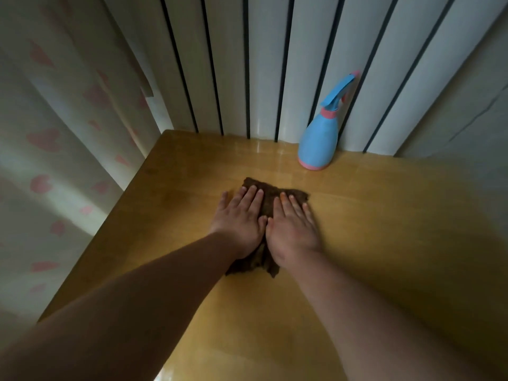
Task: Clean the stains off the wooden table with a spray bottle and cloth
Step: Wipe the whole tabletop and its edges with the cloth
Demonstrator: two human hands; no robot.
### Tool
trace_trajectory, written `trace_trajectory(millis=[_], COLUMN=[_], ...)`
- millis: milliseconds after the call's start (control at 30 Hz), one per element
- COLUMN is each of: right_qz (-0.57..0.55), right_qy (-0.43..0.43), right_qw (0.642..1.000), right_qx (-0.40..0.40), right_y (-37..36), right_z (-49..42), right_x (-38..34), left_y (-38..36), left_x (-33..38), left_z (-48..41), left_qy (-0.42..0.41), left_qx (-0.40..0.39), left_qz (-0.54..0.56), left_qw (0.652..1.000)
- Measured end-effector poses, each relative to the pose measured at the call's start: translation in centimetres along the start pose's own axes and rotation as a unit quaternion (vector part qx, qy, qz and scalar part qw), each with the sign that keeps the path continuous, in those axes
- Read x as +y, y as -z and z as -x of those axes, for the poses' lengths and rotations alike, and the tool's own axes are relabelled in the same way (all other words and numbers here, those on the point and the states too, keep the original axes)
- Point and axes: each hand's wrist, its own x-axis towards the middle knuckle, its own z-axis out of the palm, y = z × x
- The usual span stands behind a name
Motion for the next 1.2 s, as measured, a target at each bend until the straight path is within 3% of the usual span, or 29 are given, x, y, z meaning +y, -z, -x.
trace_trajectory(millis=[433, 1200], right_qz=[0.003, -0.025], right_qy=[-0.026, -0.004], right_qw=[1.0, 0.997], right_qx=[-0.011, -0.068], right_y=[-0.5, -2.7], right_z=[-0.3, 22.6], right_x=[-0.5, -6.0], left_y=[0.2, -3.6], left_x=[-0.1, 1.2], left_z=[0.1, 23.7], left_qy=[-0.008, -0.002], left_qx=[-0.008, -0.055], left_qz=[-0.011, 0.008], left_qw=[1.0, 0.998])
